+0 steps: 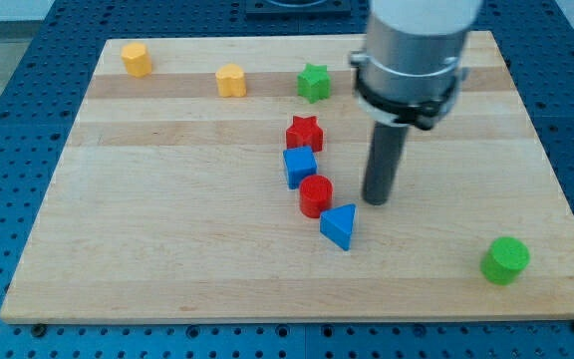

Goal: Drag the blue cube slightly into the bottom side of the red star

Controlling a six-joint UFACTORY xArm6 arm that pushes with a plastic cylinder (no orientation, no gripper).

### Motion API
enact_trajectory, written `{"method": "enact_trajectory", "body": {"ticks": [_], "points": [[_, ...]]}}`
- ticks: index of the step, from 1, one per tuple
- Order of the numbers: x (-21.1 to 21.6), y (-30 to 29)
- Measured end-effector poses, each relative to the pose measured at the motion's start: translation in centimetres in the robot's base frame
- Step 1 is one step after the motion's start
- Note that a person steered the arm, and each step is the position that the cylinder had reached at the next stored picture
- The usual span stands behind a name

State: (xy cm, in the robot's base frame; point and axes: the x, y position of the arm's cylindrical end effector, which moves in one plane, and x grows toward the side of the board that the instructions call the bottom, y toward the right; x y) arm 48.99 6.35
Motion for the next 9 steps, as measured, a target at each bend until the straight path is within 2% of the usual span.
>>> {"method": "enact_trajectory", "body": {"ticks": [1,5,7,8,9], "points": [[0.0,-3.4],[0.0,-6.6],[-4.2,-8.6],[-4.3,-8.8],[-4.4,-11.8]]}}
